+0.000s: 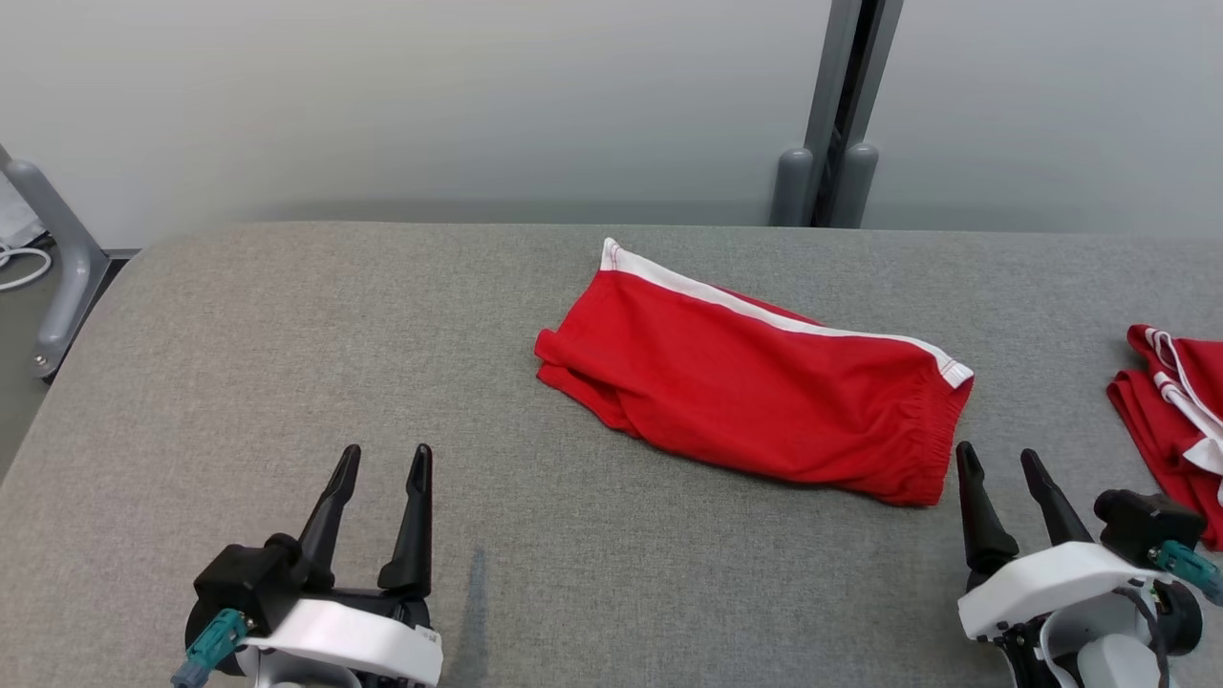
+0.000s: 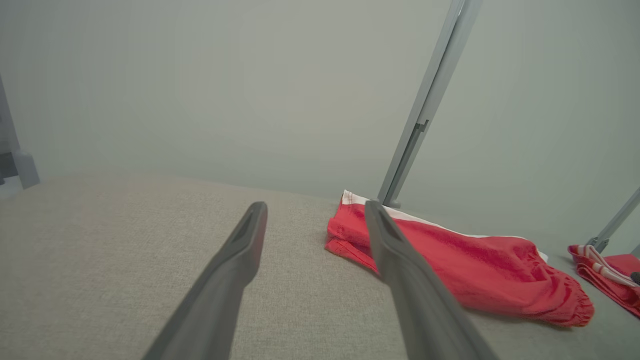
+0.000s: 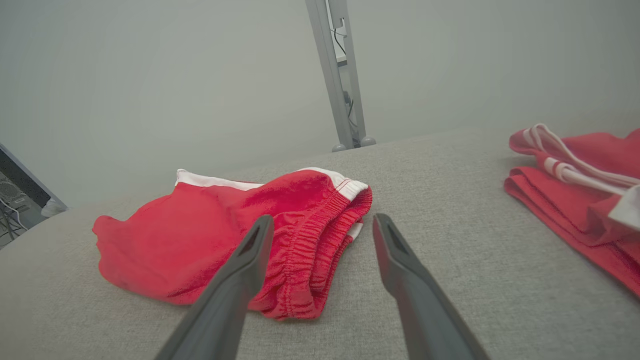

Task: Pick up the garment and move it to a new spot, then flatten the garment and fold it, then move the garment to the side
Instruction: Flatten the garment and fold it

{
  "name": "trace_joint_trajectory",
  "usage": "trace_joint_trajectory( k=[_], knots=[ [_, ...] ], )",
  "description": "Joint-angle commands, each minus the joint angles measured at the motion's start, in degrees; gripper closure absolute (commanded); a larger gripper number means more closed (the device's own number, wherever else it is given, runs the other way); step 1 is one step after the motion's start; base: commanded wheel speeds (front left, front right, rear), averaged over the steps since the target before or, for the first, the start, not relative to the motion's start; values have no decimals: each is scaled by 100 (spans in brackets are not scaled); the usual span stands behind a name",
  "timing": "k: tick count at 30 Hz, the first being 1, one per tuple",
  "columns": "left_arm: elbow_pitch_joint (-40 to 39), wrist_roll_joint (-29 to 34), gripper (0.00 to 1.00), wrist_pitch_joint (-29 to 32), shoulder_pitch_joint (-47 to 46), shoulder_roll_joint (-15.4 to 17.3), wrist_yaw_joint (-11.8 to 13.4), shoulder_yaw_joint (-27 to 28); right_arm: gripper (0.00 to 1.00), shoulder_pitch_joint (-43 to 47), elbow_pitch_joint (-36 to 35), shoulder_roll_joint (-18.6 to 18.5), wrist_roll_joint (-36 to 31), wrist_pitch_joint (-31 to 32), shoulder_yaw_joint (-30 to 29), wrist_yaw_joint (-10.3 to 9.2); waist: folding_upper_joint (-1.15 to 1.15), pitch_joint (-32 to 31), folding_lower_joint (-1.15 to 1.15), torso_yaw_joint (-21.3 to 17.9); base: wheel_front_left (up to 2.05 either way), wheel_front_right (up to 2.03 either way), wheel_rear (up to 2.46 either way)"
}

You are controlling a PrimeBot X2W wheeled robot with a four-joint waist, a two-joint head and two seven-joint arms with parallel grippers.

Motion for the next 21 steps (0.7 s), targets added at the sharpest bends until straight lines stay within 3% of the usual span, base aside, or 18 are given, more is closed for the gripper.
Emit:
trace_joint_trajectory(
  k=[1,11,13,21],
  knots=[
    [37,18,0,-6,-83,13,-38,0,0,-136,57,3,215,95,9,0,0,25,0,28,0,0,0],
    [115,-173,0,-6,-154,8,14,-380,0,-672,1040,44,1260,783,-305,0,0,179,0,301,0,0,0],
    [99,-221,0,-6,-163,8,50,-461,0,-803,1343,51,1801,937,-421,0,0,208,0,376,0,0,0],
    [78,-230,0,-6,-180,11,104,-520,0,-965,1832,98,3056,980,91,5,0,248,0,487,0,0,0]
  ],
)
